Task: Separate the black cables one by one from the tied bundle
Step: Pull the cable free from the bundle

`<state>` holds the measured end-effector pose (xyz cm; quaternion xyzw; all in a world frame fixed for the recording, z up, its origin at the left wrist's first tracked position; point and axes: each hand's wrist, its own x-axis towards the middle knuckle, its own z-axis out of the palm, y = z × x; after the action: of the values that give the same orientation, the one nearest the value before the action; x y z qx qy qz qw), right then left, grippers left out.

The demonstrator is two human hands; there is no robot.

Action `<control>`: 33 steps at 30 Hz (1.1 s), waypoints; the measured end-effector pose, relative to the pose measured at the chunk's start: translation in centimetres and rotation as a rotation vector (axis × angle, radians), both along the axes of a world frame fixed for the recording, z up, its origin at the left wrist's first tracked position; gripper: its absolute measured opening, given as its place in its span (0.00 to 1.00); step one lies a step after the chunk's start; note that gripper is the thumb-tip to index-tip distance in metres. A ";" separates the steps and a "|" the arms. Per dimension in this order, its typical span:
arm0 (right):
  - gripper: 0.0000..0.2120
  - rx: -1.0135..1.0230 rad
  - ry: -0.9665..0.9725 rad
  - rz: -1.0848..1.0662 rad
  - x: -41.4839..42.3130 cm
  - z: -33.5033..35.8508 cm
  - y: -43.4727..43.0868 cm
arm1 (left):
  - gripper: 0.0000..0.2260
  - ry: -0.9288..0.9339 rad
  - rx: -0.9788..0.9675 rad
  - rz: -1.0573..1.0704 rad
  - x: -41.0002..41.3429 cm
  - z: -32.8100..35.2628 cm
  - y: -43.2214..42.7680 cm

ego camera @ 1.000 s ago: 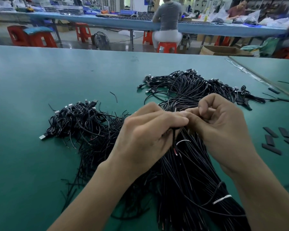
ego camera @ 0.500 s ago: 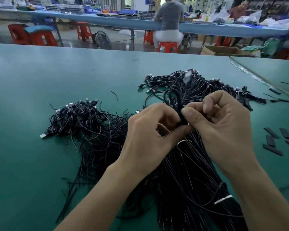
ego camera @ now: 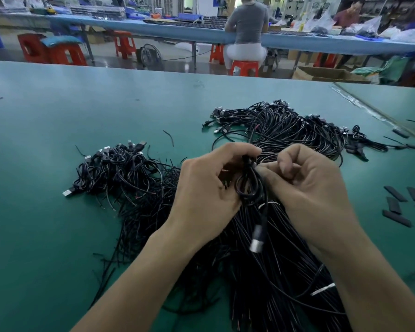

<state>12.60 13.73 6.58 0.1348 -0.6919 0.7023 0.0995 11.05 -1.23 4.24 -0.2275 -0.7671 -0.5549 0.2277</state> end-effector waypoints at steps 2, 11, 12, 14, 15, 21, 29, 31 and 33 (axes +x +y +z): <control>0.18 -0.028 -0.042 -0.007 0.0 0.0 0.1 | 0.20 -0.017 0.021 -0.020 0.0 0.0 -0.1; 0.22 0.010 -0.064 -0.062 -0.3 -0.2 0.4 | 0.27 0.009 0.124 -0.093 0.3 0.2 0.7; 0.21 0.004 -0.063 -0.076 -0.3 -0.2 0.5 | 0.30 0.017 0.098 -0.090 0.2 0.1 0.7; 0.21 -0.005 -0.053 -0.103 -0.3 -0.2 0.6 | 0.29 0.050 0.054 -0.084 0.1 0.0 0.6; 0.21 -0.013 -0.046 -0.110 -0.3 -0.2 0.6 | 0.25 0.077 0.034 -0.081 0.0 -0.1 0.4; 0.20 -0.124 -0.130 -0.137 0.1 0.3 0.6 | 0.11 0.404 -0.173 -0.010 -0.2 -0.5 0.1; 0.13 -0.105 -0.104 -0.114 0.4 0.3 -0.2 | 0.05 0.441 -0.357 0.097 -0.2 -0.2 -1.2; 0.10 -0.030 -0.067 -0.139 0.4 0.2 -0.4 | 0.04 0.443 -0.377 0.236 -0.7 -0.2 -1.9; 0.09 0.050 -0.075 -0.154 0.3 0.0 -0.2 | 0.05 0.429 -0.302 0.467 -1.4 -0.3 -3.2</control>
<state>12.89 13.54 6.62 0.0572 -0.7207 0.6798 0.1235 9.66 -4.45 3.94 -0.1883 -0.8065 -0.3077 0.4685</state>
